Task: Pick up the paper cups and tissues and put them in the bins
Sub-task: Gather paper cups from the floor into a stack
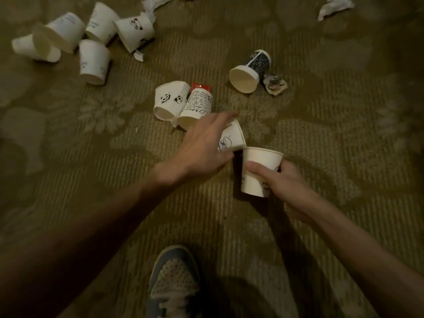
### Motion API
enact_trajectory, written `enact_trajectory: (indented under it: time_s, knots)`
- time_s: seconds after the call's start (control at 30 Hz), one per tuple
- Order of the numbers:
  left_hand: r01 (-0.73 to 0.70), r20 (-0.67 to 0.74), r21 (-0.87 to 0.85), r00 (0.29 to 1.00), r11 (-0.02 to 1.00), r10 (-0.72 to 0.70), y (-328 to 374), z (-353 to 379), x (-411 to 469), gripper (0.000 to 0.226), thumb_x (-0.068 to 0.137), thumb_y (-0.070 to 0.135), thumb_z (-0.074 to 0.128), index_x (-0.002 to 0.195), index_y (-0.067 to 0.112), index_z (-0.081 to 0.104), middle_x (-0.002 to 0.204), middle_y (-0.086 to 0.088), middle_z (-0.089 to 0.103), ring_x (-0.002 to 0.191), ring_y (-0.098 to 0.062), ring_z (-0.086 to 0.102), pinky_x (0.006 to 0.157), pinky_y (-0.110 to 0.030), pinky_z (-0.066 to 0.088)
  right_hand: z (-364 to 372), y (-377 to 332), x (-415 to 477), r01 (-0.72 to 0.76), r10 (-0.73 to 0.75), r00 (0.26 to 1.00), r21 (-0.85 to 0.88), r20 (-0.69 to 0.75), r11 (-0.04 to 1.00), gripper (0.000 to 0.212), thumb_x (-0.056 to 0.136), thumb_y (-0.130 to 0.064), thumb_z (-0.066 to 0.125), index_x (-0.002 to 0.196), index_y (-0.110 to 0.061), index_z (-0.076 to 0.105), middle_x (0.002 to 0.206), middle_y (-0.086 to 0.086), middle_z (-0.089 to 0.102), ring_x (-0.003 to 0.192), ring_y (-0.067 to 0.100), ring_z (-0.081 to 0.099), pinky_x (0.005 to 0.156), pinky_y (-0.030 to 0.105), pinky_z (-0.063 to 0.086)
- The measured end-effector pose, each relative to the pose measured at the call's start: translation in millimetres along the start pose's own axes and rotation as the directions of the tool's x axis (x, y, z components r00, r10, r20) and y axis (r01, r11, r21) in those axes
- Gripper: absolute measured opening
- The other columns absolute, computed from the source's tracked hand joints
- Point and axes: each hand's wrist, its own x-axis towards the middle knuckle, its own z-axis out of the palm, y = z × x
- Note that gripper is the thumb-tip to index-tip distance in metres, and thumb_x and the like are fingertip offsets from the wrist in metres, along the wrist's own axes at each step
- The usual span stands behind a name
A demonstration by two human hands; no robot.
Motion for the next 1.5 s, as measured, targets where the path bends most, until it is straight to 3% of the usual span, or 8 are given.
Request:
enact_trajectory:
  time_s: [0.17, 0.33, 0.47, 0.63, 0.83, 1.0, 1.13, 1.5]
  knots:
    - [0.142, 0.121, -0.207, 0.986, 0.968, -0.118, -15.2, 18.3, 17.3, 0.091, 0.075, 0.033, 0.084, 0.148, 0.020, 0.033, 0.143, -0.003, 0.047, 0.126, -0.016, 0.048, 0.101, -0.032, 0.044, -3.2, 1.3, -0.5, -0.001, 0.001, 1.000, 0.039, 0.015, 0.999, 0.029, 0.081, -0.031, 0.077, 0.106, -0.019, 0.068, 0.084, -0.006, 0.076, 0.074, 0.008, 0.072, 0.052, 0.019, 0.052]
    - [0.310, 0.159, -0.336, 0.949, 0.890, -0.271, -19.2, 25.8, 14.1, 0.101, 0.066, 0.046, 0.087, 0.149, 0.021, 0.034, 0.116, 0.015, 0.047, 0.092, 0.001, 0.050, 0.058, -0.004, 0.039, -13.8, 2.9, -7.0, -0.025, 0.014, 0.997, 0.154, 0.070, 0.988, 0.056, 0.067, -0.047, 0.075, 0.116, -0.023, 0.064, 0.100, -0.001, 0.076, 0.091, 0.015, 0.073, 0.067, 0.030, 0.057]
    - [0.368, 0.255, -0.349, 0.922, 0.862, -0.291, -20.6, 25.9, 0.9, 0.101, 0.066, 0.047, 0.086, 0.149, 0.026, 0.033, 0.109, 0.019, 0.050, 0.079, 0.004, 0.056, 0.047, -0.008, 0.045, -19.4, -1.7, -7.3, 0.022, -0.031, 0.999, 0.223, 0.035, 0.975, 0.064, 0.064, -0.051, 0.073, 0.119, -0.021, 0.062, 0.106, 0.002, 0.075, 0.099, 0.020, 0.071, 0.083, 0.042, 0.056]
    - [0.315, 0.392, -0.349, 0.905, 0.883, -0.168, -15.0, 28.6, -13.2, 0.086, 0.068, 0.043, 0.086, 0.142, 0.028, 0.043, 0.111, 0.012, 0.060, 0.083, -0.006, 0.066, 0.056, -0.011, 0.054, -16.3, -14.5, -6.5, 0.011, -0.031, 0.993, 0.179, 0.112, 0.984, 0.067, 0.070, -0.055, 0.076, 0.122, -0.017, 0.061, 0.107, 0.011, 0.073, 0.097, 0.026, 0.071, 0.075, 0.040, 0.056]
    - [0.325, 0.437, -0.477, 0.894, 0.817, -0.100, -5.0, 22.7, -0.3, 0.064, 0.069, 0.054, 0.079, 0.125, 0.037, 0.054, 0.101, 0.013, 0.067, 0.083, 0.008, 0.065, 0.061, -0.011, 0.055, -30.3, -25.7, -0.6, -0.007, -0.050, 0.978, 0.272, 0.200, 0.962, 0.054, 0.082, -0.058, 0.055, 0.121, -0.021, 0.062, 0.107, 0.009, 0.073, 0.088, 0.021, 0.071, 0.063, 0.032, 0.054]
    - [0.180, 0.274, -0.385, 0.959, 0.905, -0.074, 18.9, 24.1, 40.2, 0.055, 0.093, 0.061, 0.047, 0.136, 0.027, 0.051, 0.110, 0.016, 0.060, 0.099, -0.001, 0.062, 0.066, -0.013, 0.047, -56.3, -48.0, 11.1, 0.101, -0.086, 0.994, 0.304, -0.063, 0.947, 0.056, 0.088, -0.053, 0.054, 0.130, -0.017, 0.054, 0.116, 0.011, 0.070, 0.095, 0.023, 0.067, 0.065, 0.033, 0.051]
    - [-0.037, 0.071, -0.130, 0.996, 0.991, 0.047, 33.7, 21.0, 91.4, 0.074, 0.092, 0.051, 0.061, 0.153, 0.032, 0.024, 0.151, -0.010, 0.036, 0.132, -0.024, 0.045, 0.105, -0.034, 0.038, -80.8, -62.3, 13.7, 0.151, -0.097, 0.974, 0.268, -0.204, 0.952, 0.039, 0.095, -0.048, 0.049, 0.119, -0.019, 0.056, 0.097, 0.006, 0.069, 0.077, 0.016, 0.065, 0.057, 0.030, 0.048]
    - [-0.097, 0.112, 0.279, 0.991, 0.955, 0.068, 49.9, 46.0, 183.7, 0.069, 0.091, 0.060, 0.053, 0.150, 0.031, 0.031, 0.147, -0.017, 0.032, 0.125, -0.043, 0.048, 0.102, -0.051, 0.042, -116.3, -59.9, 28.2, 0.131, -0.079, 0.962, 0.188, -0.263, 0.973, 0.054, 0.074, -0.057, 0.060, 0.110, -0.017, 0.061, 0.091, 0.005, 0.072, 0.079, 0.020, 0.069, 0.057, 0.034, 0.050]
